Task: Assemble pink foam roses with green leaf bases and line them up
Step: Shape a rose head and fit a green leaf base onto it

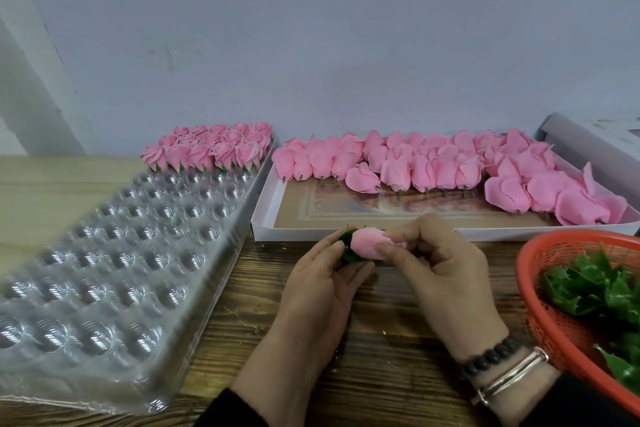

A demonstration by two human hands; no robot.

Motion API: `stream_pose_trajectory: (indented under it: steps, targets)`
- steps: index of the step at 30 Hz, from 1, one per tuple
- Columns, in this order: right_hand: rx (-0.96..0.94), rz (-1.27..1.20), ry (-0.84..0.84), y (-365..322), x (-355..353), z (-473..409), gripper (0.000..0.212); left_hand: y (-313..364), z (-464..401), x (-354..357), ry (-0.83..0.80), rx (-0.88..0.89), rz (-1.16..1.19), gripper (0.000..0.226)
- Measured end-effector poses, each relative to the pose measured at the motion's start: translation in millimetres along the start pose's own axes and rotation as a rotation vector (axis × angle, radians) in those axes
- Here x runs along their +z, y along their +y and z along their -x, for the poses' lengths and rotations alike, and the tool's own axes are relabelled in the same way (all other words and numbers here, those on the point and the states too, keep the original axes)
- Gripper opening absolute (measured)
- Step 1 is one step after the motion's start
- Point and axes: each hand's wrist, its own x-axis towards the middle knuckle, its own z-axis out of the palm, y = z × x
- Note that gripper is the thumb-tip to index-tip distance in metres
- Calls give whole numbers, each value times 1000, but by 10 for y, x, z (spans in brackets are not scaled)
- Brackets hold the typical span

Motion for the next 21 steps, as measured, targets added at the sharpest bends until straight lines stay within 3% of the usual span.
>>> stream_pose_trajectory:
  steps: [8,15,19,21]
  targets:
    - [-183,155,-42,-38,8,28,13,-24,49,57,-35,47,-46,26]
    - [-135,172,-41,8,-3,6,11,-49,66,51,-161,39,-87,36]
    - [-119,183,-14,25,-34,-8,18,-49,92,7,-318,112,-394,40]
    - [-99,160,-7,23,-34,-8,29,-39,100,-5,-303,199,-639,45]
